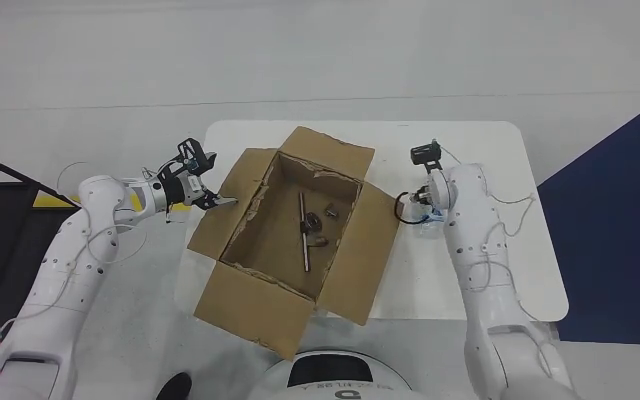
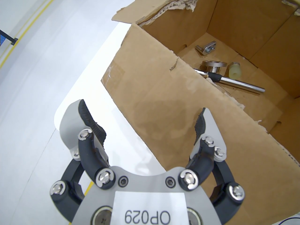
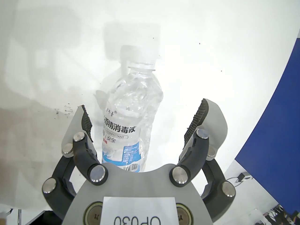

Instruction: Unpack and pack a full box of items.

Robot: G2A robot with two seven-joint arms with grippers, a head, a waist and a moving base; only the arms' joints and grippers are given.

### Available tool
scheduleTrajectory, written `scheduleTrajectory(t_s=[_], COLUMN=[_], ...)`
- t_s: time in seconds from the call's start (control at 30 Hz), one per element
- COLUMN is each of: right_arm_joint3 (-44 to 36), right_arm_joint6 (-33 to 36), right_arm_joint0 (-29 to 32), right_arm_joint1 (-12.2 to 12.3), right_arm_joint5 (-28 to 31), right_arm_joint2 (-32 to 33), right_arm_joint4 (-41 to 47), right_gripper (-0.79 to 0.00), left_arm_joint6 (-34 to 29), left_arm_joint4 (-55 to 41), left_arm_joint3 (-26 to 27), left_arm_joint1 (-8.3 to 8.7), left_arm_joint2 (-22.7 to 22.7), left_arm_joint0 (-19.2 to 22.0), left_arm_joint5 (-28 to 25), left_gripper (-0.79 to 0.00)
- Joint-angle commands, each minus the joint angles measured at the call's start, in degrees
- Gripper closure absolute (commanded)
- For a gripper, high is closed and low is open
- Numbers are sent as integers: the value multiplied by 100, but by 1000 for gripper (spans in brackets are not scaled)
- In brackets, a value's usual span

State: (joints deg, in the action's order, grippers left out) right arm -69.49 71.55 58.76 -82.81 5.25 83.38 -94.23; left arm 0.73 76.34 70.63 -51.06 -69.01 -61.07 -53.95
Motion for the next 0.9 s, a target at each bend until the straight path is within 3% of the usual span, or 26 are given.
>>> scheduleTrajectory(t_s=[0.0,0.03,0.07,0.13,0.17,0.37,0.57,0.7,0.87], right_arm_joint3=[129,178,228,282,299,168,-494,-1360,-2955], right_arm_joint6=[15,39,68,25,-1,-186,-531,-853,-1423], right_arm_joint0=[-21,-31,-40,-53,-54,64,408,832,1628], right_arm_joint1=[0,5,15,27,36,94,147,157,172], right_arm_joint5=[188,313,358,404,409,357,99,32,252], right_arm_joint2=[5,23,49,96,115,271,577,704,1089], right_arm_joint4=[206,319,350,460,473,543,851,1241,2400], right_gripper=[-606,-517,-369,-197,-12,0,0,0,0], left_arm_joint6=[0,0,0,0,0,0,0,0,0], left_arm_joint4=[0,0,0,0,0,0,0,0,0], left_arm_joint3=[0,0,0,0,0,0,0,0,0], left_arm_joint1=[0,0,0,0,0,0,0,0,0], left_arm_joint2=[0,0,0,0,0,0,0,0,0], left_arm_joint0=[0,0,0,0,0,0,0,0,0], left_arm_joint5=[0,0,0,0,0,0,0,0,0], left_gripper=[-785,-785,-785,-785,-785,-785,-785,-785,-785])
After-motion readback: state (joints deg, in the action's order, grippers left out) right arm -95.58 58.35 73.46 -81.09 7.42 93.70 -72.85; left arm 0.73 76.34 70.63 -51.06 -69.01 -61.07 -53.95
